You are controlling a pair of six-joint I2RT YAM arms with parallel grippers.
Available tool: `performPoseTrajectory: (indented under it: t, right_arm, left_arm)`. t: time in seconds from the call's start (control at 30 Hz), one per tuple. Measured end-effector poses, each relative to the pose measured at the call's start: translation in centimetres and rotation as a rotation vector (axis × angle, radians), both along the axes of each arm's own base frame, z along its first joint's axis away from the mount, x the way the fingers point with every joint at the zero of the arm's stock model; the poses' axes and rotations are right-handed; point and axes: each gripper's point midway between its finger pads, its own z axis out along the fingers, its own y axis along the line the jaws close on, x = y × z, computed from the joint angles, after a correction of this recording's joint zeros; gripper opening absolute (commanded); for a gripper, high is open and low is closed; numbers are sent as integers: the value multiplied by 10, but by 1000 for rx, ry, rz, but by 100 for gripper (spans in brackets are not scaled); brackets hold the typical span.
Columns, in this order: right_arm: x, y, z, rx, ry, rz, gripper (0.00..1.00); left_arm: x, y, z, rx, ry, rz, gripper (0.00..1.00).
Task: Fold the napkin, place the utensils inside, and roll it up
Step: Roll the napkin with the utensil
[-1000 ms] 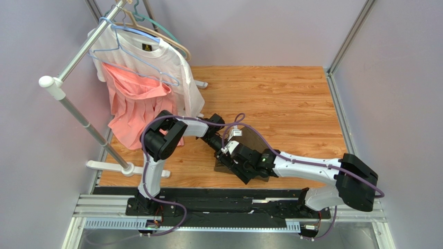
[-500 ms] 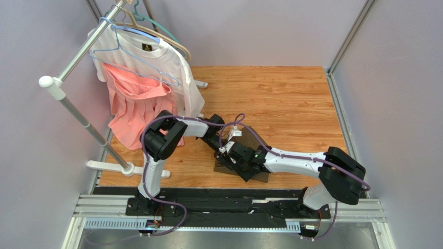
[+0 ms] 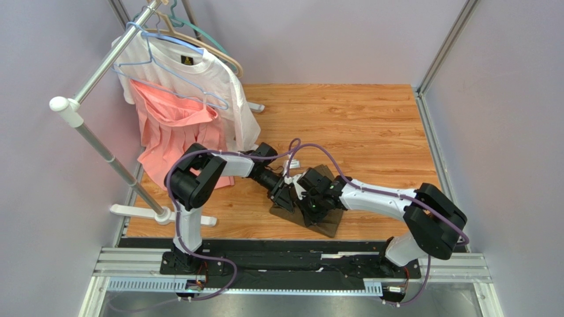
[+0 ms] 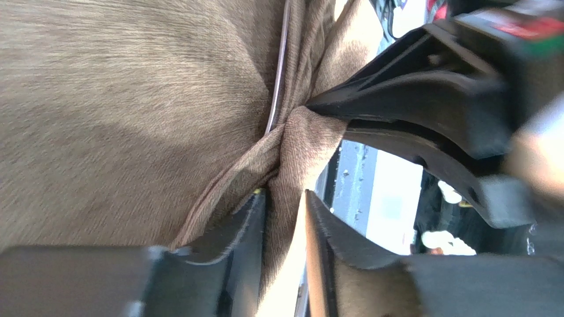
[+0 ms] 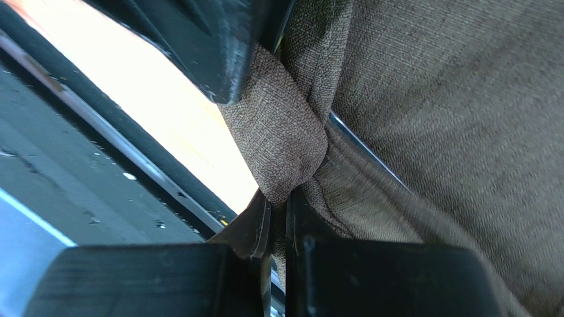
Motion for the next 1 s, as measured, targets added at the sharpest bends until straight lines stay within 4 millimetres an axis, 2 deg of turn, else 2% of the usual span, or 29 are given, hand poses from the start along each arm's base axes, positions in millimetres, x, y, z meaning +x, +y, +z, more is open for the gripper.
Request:
performPoseTrajectory:
  t: [0.17,0.3,0.7,1.0]
  right_arm:
    - [-2,3,-1,65,68,-29,0]
    - [-5,7,-1,106,126,-40,0]
    - [-3,7,-1,217,239,-81,0]
    - [2,3,-3,312,402,-138,0]
  left_arm:
    - [25,1,16,-31,-97,65,51]
    - [38,7,20,-31,-141,121,53]
    - [58,39,22,17,-230,325,55]
    - [61,46,29,16,-295,406,64]
